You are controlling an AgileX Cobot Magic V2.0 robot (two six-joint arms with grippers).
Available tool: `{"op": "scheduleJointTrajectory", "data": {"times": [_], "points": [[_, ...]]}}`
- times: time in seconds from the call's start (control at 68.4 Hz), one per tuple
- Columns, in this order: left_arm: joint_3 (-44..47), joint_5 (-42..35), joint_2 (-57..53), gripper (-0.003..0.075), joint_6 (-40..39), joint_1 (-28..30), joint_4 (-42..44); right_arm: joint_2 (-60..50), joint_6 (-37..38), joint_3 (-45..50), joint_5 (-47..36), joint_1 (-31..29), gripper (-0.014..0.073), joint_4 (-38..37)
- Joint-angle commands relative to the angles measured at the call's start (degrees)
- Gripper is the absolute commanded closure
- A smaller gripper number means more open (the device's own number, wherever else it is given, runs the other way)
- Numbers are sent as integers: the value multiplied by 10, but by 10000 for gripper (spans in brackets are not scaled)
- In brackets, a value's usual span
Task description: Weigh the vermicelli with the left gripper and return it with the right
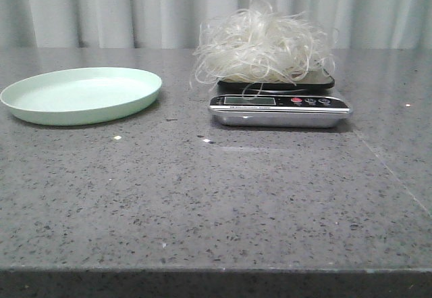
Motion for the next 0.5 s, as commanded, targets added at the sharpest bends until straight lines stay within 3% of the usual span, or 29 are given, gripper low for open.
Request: {"op": "scheduleJointTrajectory", "data": {"times": [0.0, 0.249, 0.483], "points": [[-14, -37, 10, 586, -5, 1, -4, -3, -3, -49, -22, -3, 428, 15], [-14, -37, 10, 586, -5, 1, -4, 134, -3, -191, 63, -3, 428, 22], [-14, -37, 10, 586, -5, 1, -4, 238, -3, -212, 22, -3, 428, 23]]}}
